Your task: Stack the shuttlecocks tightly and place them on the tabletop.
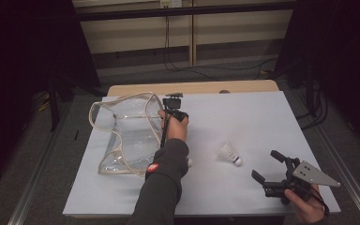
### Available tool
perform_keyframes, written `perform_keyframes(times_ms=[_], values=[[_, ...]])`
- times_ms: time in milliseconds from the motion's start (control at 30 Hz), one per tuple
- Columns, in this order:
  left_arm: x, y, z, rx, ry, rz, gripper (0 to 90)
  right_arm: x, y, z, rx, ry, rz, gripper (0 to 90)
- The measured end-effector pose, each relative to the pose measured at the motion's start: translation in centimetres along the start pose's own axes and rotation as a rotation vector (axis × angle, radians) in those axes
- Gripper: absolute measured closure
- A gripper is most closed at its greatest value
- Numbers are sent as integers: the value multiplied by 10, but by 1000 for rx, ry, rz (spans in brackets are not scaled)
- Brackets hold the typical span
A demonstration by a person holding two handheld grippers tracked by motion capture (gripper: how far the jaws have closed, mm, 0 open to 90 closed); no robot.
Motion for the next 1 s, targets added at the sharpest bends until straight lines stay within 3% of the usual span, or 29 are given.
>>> perform_keyframes(times_ms=[200,333,700,1000], values=[[-1,-2,-5,-66,30,25,855,0,0,0,0,-1,0,9],[2,-5,-8,-102,63,19,877,0,0,0,-1,-2,0,9],[13,-12,-18,-146,143,-87,877,0,0,0,-2,-4,1,9],[20,-14,-32,-175,280,-183,846,0,0,0,-2,-6,1,9]])
Point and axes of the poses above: each handheld gripper's, and its own axes: y roughly forward along the jaws, x roughly out of its top, z roughly to its left, the point moved 5 cm from there along y, roughly forward along the jaws, and after that the axes turned 12 degrees about y, right-handed, at the moved point
